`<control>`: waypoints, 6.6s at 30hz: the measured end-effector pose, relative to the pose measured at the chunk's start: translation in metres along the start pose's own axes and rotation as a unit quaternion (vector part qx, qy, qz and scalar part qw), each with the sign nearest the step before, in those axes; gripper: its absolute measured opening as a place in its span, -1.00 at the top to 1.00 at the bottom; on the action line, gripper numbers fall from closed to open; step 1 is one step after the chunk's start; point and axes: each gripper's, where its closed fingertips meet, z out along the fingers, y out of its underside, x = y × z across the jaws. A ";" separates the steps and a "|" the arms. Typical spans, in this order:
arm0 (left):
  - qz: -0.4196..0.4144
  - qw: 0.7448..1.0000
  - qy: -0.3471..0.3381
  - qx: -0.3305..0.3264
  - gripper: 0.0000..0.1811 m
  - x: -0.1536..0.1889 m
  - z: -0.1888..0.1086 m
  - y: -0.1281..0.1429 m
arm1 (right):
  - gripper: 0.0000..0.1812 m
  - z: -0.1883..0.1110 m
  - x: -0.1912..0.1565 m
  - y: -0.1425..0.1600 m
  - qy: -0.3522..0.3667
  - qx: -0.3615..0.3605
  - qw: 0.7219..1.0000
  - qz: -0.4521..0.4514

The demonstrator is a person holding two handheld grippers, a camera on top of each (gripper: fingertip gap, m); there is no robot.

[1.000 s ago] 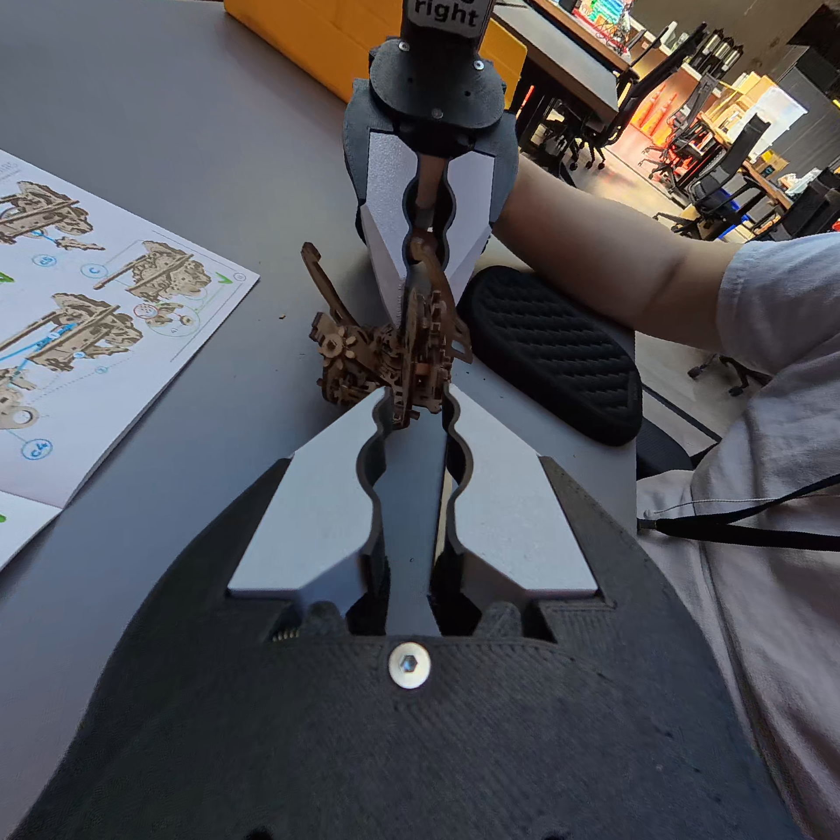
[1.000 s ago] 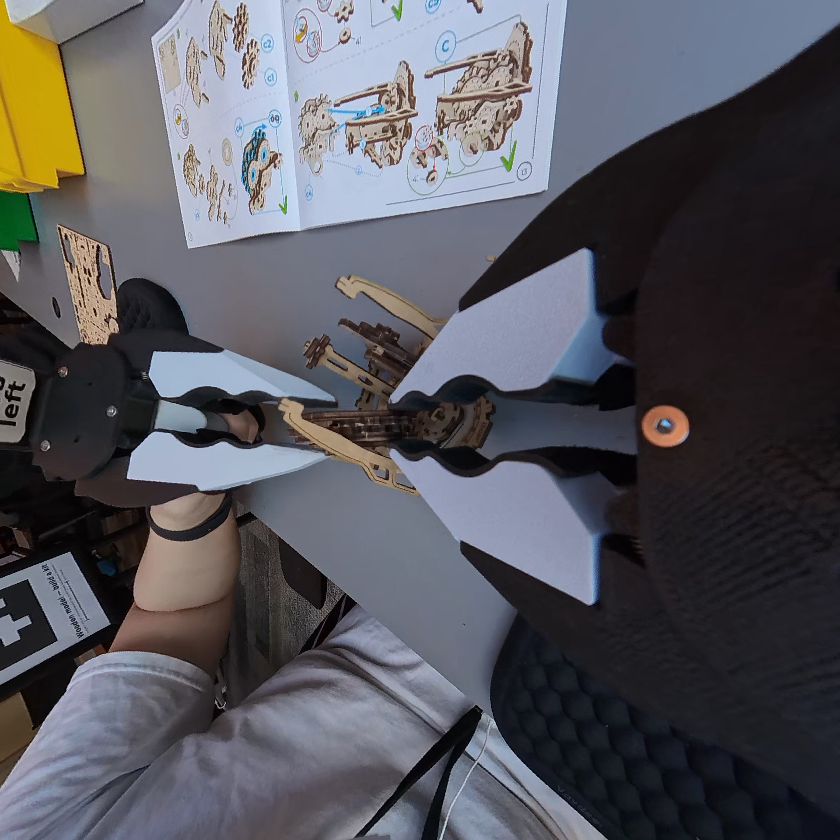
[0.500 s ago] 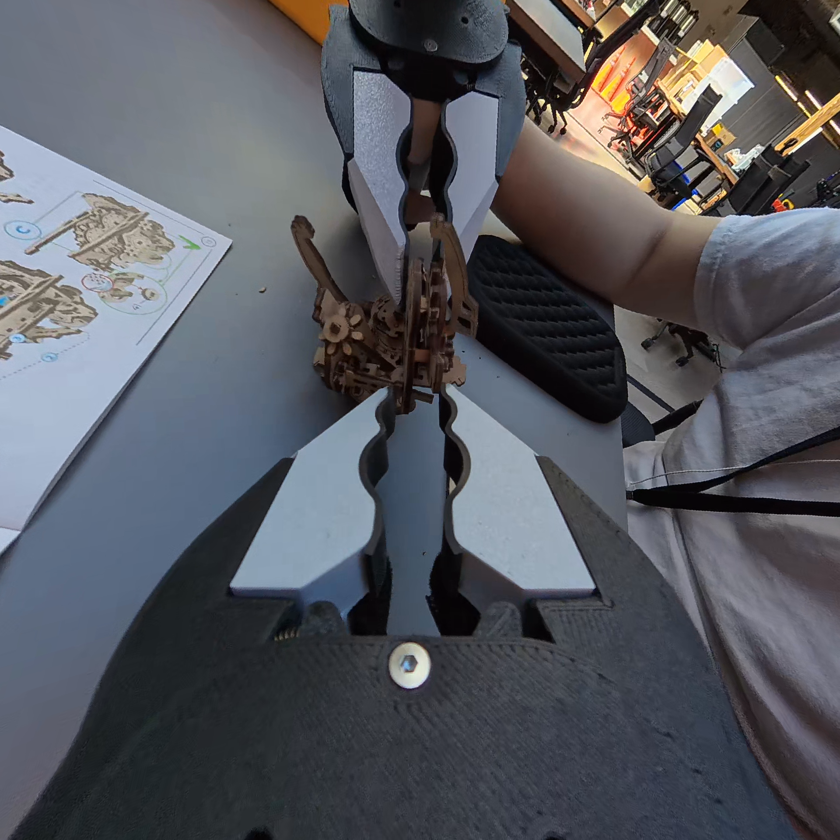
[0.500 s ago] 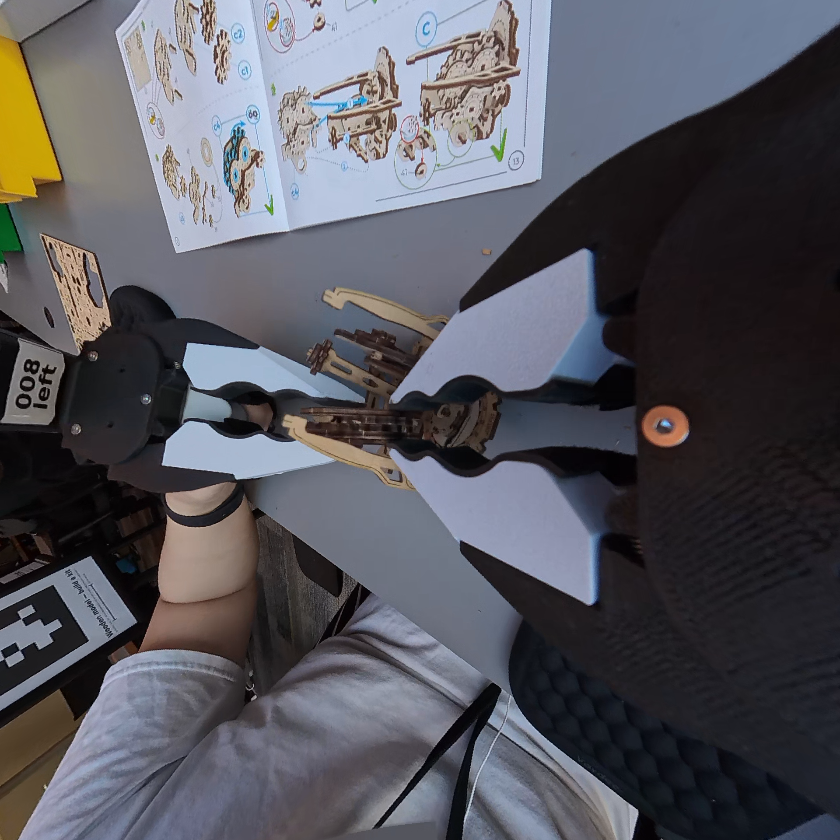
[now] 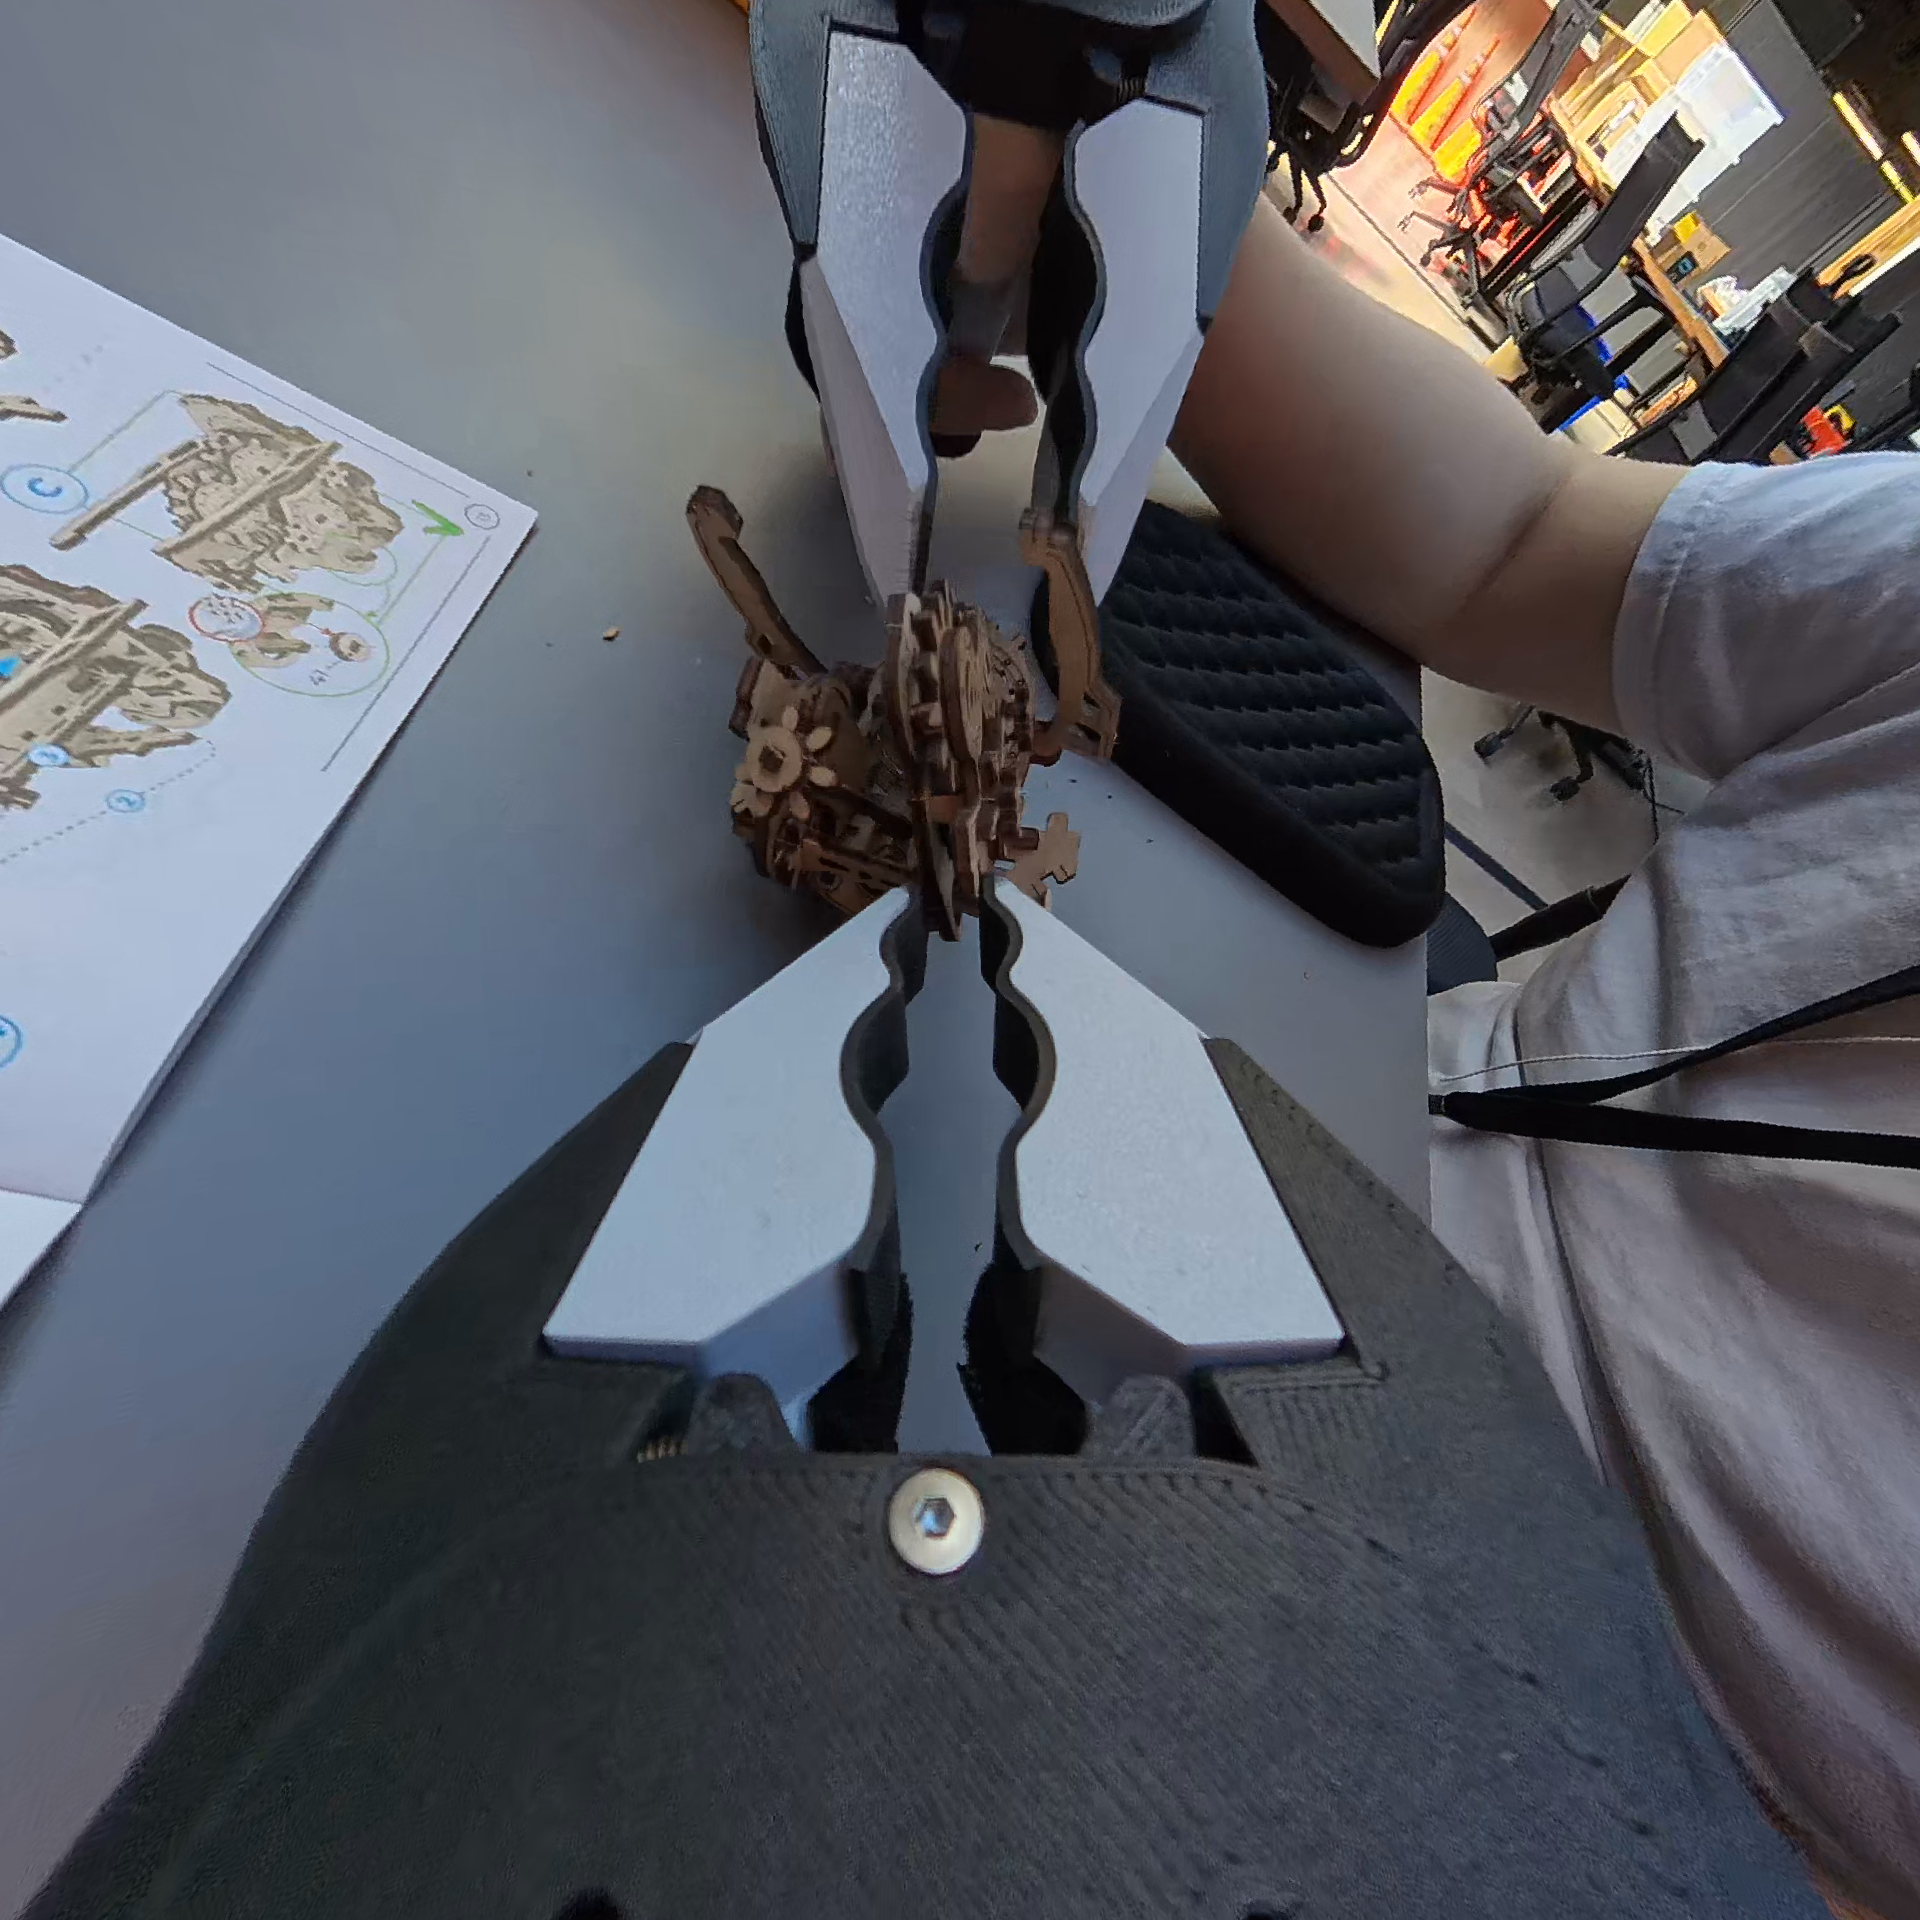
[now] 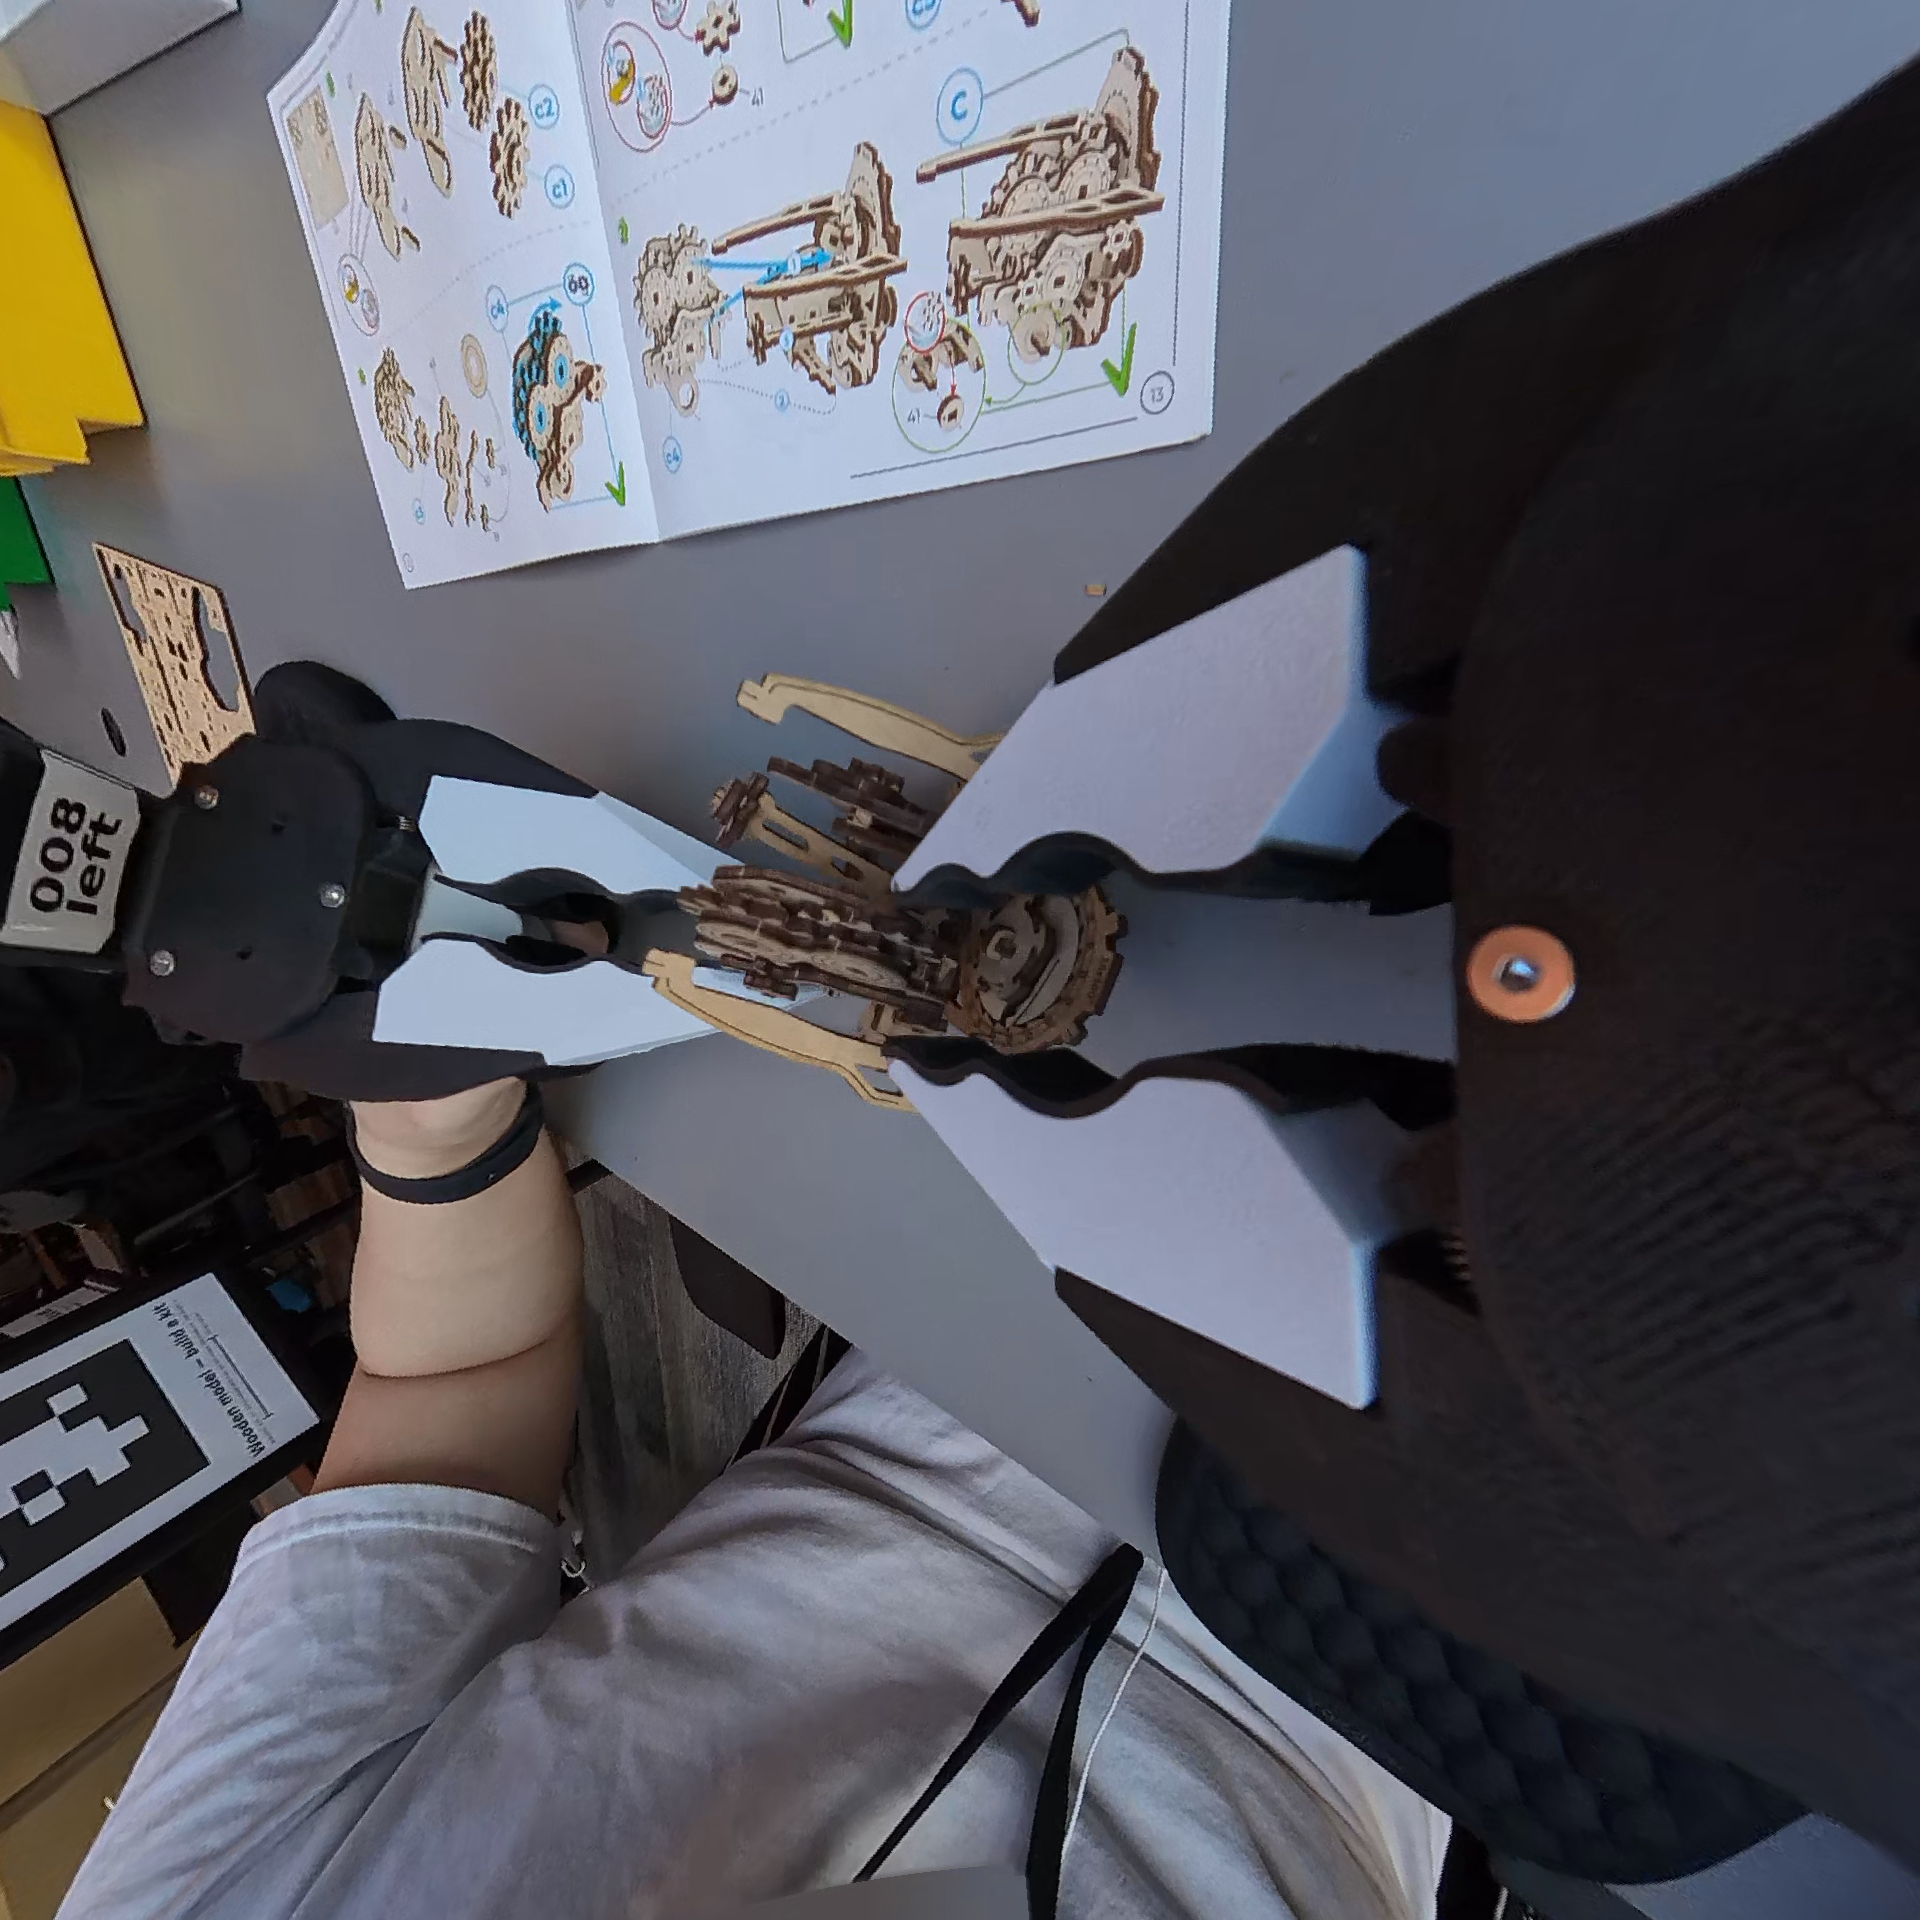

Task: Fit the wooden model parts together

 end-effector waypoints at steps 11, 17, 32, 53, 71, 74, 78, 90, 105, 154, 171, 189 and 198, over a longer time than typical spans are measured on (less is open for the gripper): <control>0.036 0.999 -0.011 -0.026 0.99 0.002 -0.001 0.002 | 0.76 -0.005 0.008 -0.010 0.018 -0.020 0.999 0.042; 0.050 0.997 -0.017 -0.048 0.99 0.002 0.000 0.000 | 0.77 0.002 0.004 -0.005 0.010 -0.067 0.997 0.037; 0.062 0.996 -0.049 -0.033 0.69 0.000 -0.002 0.004 | 0.89 0.005 -0.002 0.000 0.025 -0.074 0.996 0.038; 0.369 0.838 -0.401 -0.037 0.74 -0.006 0.007 0.003 | 0.89 0.002 0.011 -0.002 0.045 -0.004 0.993 0.114; 0.403 0.805 -0.433 -0.050 0.97 -0.013 0.007 -0.005 | 0.89 0.000 0.019 -0.006 0.077 0.046 0.980 0.178; 0.402 0.807 -0.430 -0.049 0.97 -0.013 0.008 -0.005 | 0.89 0.000 0.019 -0.007 0.085 0.067 0.977 0.183; 0.399 0.809 -0.430 -0.046 0.97 -0.013 0.008 -0.005 | 0.89 -0.001 0.017 -0.004 0.078 0.055 0.980 0.172; 0.392 0.812 -0.431 -0.041 0.96 -0.014 0.007 -0.006 | 0.88 0.001 0.011 0.004 0.078 -0.046 0.988 0.127; 0.412 0.808 -0.418 -0.049 0.76 -0.011 0.014 -0.003 | 0.89 0.001 0.010 0.005 0.102 0.022 0.985 0.140; 0.462 0.779 -0.417 -0.073 0.91 -0.020 0.019 -0.017 | 0.89 -0.003 0.013 0.014 0.175 0.016 0.979 0.108; 0.589 0.666 -0.443 -0.111 0.71 -0.030 0.008 -0.014 | 0.88 -0.001 0.017 0.013 0.142 0.011 0.979 0.142; 0.665 0.576 -0.461 -0.118 0.79 -0.039 0.015 -0.023 | 0.88 -0.007 0.023 0.011 0.121 0.040 0.973 0.192; 0.640 0.608 -0.456 -0.118 0.79 -0.042 0.015 -0.025 | 0.88 -0.007 0.025 0.010 0.126 0.045 0.970 0.202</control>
